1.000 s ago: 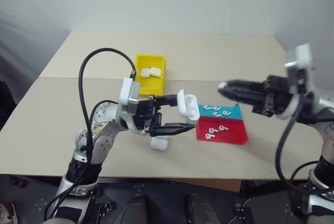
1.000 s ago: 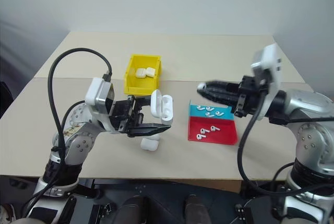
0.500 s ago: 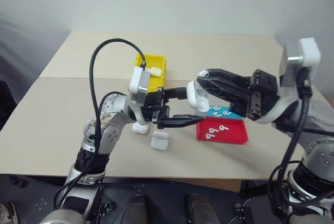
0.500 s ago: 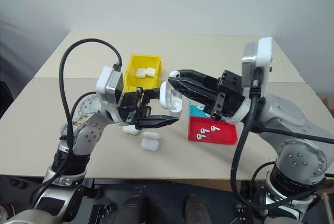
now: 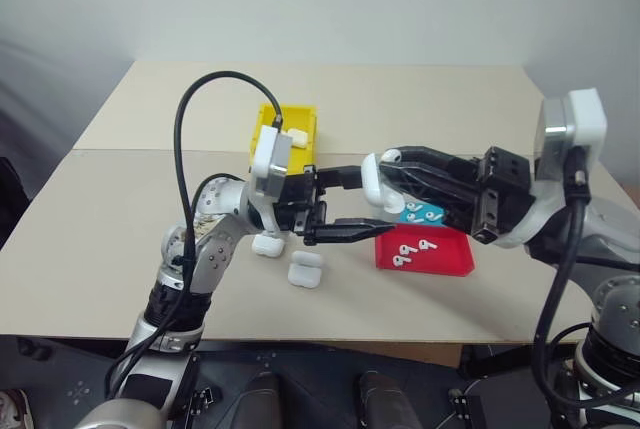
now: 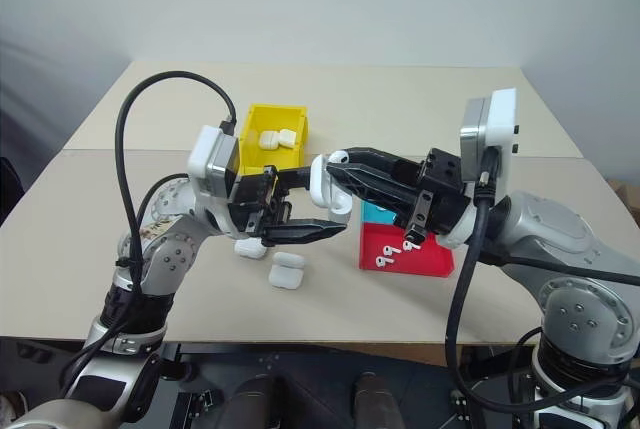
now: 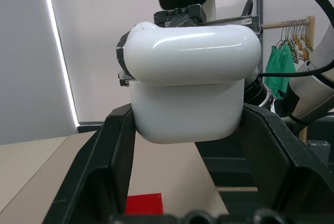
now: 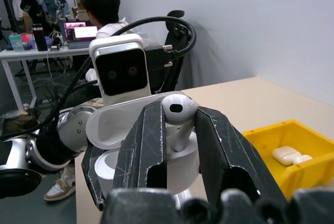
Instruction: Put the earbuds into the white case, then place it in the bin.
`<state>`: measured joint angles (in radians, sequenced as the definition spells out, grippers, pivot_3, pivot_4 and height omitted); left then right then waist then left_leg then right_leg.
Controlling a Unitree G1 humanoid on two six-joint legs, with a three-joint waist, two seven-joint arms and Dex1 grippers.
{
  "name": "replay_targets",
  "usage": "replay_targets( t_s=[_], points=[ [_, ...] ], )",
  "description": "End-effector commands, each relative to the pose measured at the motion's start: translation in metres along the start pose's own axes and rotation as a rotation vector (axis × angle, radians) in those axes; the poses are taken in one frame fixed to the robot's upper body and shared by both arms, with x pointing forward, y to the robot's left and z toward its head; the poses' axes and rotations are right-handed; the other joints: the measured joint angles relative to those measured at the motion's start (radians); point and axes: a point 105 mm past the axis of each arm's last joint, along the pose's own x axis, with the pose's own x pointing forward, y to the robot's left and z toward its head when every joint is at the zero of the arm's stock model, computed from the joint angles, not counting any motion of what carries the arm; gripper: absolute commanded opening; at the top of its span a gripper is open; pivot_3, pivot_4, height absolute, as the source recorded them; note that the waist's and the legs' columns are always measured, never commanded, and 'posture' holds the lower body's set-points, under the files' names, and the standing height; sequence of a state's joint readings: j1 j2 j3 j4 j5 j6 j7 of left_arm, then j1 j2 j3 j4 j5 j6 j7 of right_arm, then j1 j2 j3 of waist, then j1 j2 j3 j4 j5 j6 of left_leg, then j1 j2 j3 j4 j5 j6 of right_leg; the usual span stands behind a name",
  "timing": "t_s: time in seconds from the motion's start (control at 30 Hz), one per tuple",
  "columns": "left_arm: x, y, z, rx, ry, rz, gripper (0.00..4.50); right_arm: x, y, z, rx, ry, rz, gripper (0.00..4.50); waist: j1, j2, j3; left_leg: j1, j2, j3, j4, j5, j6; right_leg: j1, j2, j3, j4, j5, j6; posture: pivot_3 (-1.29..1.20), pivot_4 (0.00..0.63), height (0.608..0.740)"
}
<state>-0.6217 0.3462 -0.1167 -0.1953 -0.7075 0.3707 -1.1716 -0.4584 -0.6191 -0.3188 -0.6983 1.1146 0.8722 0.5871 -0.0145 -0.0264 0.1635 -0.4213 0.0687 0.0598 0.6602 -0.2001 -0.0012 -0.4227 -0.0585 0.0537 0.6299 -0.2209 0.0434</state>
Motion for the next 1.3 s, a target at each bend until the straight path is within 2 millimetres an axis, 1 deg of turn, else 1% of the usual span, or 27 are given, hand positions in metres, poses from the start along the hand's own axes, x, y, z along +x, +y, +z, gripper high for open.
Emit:
replay_targets(
  t_s=[0.03,0.1,0.27,0.37,0.47,0.5,0.6,0.67,0.73,0.83,0.87,0.97,1.0,1.07,1.17,1.3],
  points=[
    [0.002,-0.001,0.009,0.038,-0.026,-0.009,2.74,0.000,0.005,0.002,-0.023,0.000,0.020,1.38,0.000,0.000,0.000,0.000,0.000,0.000,0.000,0.000,0.000,0.000,0.000,0.000,0.000,0.000,0.000,0.00,0.150,0.740],
    [0.002,-0.001,0.009,0.042,-0.027,-0.002,2.74,-0.001,0.005,0.002,-0.026,0.006,0.023,1.99,-0.001,0.000,0.000,0.000,0.000,0.000,0.000,0.000,0.000,0.000,0.000,0.000,0.000,0.000,0.000,0.00,0.150,0.740],
    [0.002,-0.001,0.008,0.045,-0.027,0.002,2.74,-0.002,0.004,0.005,-0.041,0.003,0.033,3.68,0.000,0.000,0.000,0.000,0.000,0.000,0.000,0.000,0.000,0.000,0.000,0.000,0.000,0.000,0.001,0.00,0.150,0.740],
    [0.001,-0.001,0.008,0.045,-0.028,0.004,2.74,-0.003,0.000,0.010,-0.047,-0.010,0.027,3.68,-0.001,0.000,0.000,0.000,0.000,0.000,0.000,0.000,0.000,0.000,0.000,0.000,0.000,0.000,0.000,0.00,0.150,0.740],
    [-0.001,-0.003,0.008,0.046,-0.023,0.007,2.74,-0.007,-0.013,0.018,-0.068,-0.033,-0.016,3.68,-0.001,0.000,0.000,0.000,0.000,0.000,0.000,0.000,0.000,0.000,0.000,0.000,0.000,0.000,0.000,0.00,0.150,0.740],
    [-0.003,-0.004,0.007,0.044,-0.016,0.007,2.74,-0.011,-0.022,0.018,-0.097,-0.001,-0.043,3.68,-0.001,0.000,0.000,0.000,0.000,0.000,0.000,0.000,0.000,0.000,0.000,0.000,0.000,0.000,0.000,0.00,0.150,0.740],
    [-0.008,-0.008,0.006,0.043,0.003,0.001,2.74,-0.019,-0.043,0.015,-0.164,0.087,-0.094,3.68,0.000,0.000,0.000,0.000,0.000,0.000,0.000,0.000,0.000,0.000,0.000,0.000,0.000,0.000,0.000,0.00,0.150,0.740],
    [-0.010,-0.008,0.006,0.049,0.015,0.003,2.74,-0.025,-0.060,0.010,-0.196,0.174,-0.121,3.68,0.000,0.000,0.000,0.000,0.000,0.000,0.000,0.000,0.000,-0.001,0.000,0.000,-0.001,0.000,0.000,0.00,0.150,0.740],
    [-0.013,-0.009,0.008,0.055,0.019,0.010,2.74,-0.031,-0.079,-0.001,-0.243,0.301,-0.141,3.68,-0.001,0.000,0.000,0.000,0.000,0.001,0.000,0.000,0.000,-0.001,0.000,0.000,-0.001,-0.001,0.000,0.00,0.150,0.740],
    [-0.017,-0.009,0.010,0.065,0.018,0.040,2.74,-0.038,-0.108,-0.041,-0.410,0.649,-0.116,3.68,-0.007,0.000,0.000,0.000,0.000,0.002,0.000,0.000,0.000,-0.002,0.000,0.001,-0.001,-0.002,-0.001,0.00,0.150,0.740],
    [-0.017,-0.009,0.010,0.066,0.018,0.046,2.74,-0.041,-0.114,-0.050,-0.453,0.727,-0.099,3.68,-0.008,0.000,0.000,0.000,0.000,0.002,-0.001,0.000,0.000,-0.002,0.000,0.001,-0.001,-0.004,-0.002,0.00,0.150,0.740],
    [-0.020,-0.011,0.010,0.072,0.022,0.062,2.74,-0.041,-0.129,-0.081,-0.619,0.952,0.018,3.12,-0.010,0.000,0.000,0.000,0.000,0.002,-0.001,0.000,0.000,-0.003,0.000,0.001,-0.001,-0.005,-0.002,0.00,0.150,0.740],
    [-0.021,-0.011,0.010,0.074,0.021,0.067,2.74,-0.043,-0.133,-0.090,-0.655,1.013,0.059,2.82,-0.009,0.000,0.000,0.000,0.000,0.002,-0.001,0.000,0.000,-0.003,0.000,0.002,0.000,-0.003,0.001,0.00,0.150,0.740],
    [-0.021,-0.011,0.010,0.077,0.020,0.074,2.74,-0.045,-0.140,-0.102,-0.692,1.084,0.111,2.17,-0.006,0.000,0.000,-0.001,0.000,0.002,-0.001,0.000,0.000,-0.003,0.000,0.002,-0.001,-0.002,0.003,0.00,0.150,0.740],
    [-0.021,-0.011,0.011,0.084,0.017,0.087,2.74,-0.047,-0.155,-0.115,-0.752,1.165,0.175,2.17,-0.003,0.000,0.000,-0.001,0.000,0.003,-0.001,0.000,0.000,-0.003,0.000,0.002,-0.001,0.000,0.000,0.00,0.150,0.740],
    [-0.021,-0.012,0.011,0.088,0.014,0.100,2.74,-0.046,-0.165,-0.119,-0.757,1.207,0.264,2.17,0.000,0.000,0.000,-0.001,0.000,0.002,-0.001,0.000,0.000,-0.003,0.000,0.001,-0.001,0.002,-0.003,0.00,0.150,0.740]
  ],
)
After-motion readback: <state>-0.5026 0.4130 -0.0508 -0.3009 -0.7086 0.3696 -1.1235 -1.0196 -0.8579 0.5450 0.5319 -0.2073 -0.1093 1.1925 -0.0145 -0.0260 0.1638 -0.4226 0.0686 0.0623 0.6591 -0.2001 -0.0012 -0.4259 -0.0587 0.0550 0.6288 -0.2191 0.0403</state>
